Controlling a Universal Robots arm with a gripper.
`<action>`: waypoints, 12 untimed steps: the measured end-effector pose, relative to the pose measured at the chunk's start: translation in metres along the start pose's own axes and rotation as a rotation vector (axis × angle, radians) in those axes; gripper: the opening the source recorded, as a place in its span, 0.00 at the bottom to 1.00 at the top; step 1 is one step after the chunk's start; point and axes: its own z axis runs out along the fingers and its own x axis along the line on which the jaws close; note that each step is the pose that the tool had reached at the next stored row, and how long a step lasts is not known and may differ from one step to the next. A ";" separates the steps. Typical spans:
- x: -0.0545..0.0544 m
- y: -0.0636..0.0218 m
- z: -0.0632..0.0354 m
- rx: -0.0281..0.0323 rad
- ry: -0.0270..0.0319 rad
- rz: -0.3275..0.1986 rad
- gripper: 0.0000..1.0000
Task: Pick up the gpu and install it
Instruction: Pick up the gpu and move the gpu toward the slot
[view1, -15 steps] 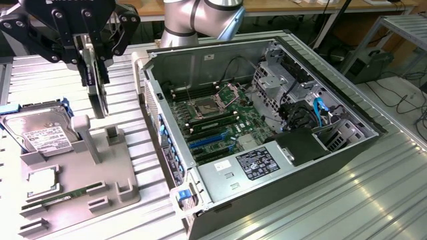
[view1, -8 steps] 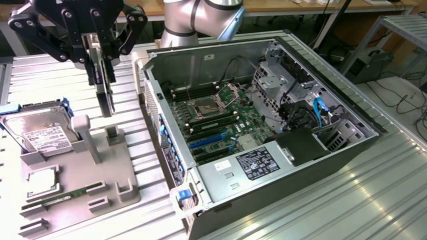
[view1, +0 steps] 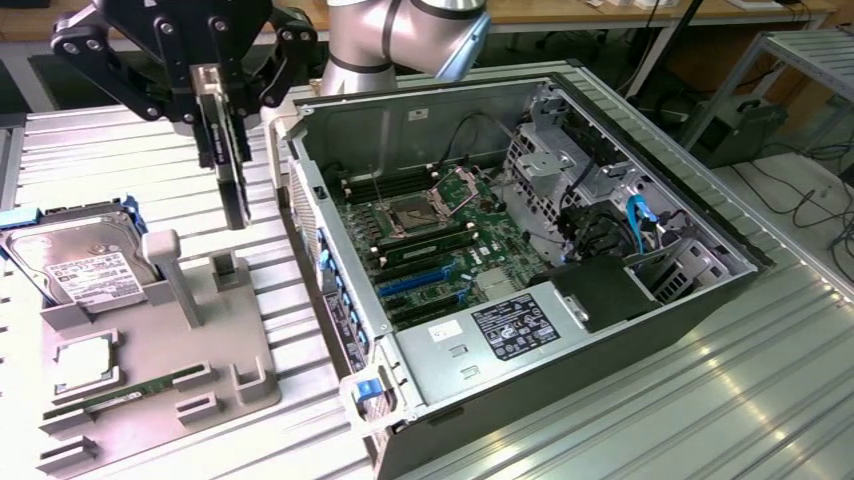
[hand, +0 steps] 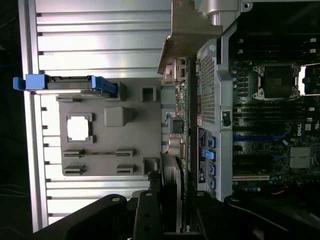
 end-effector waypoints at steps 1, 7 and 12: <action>-0.001 0.0000 0.0000 0.0000 0.0000 0.000 0.27; -0.010 0.0002 0.0001 0.0000 0.0000 0.000 0.27; -0.018 0.0003 0.0001 0.0000 0.0000 0.000 0.27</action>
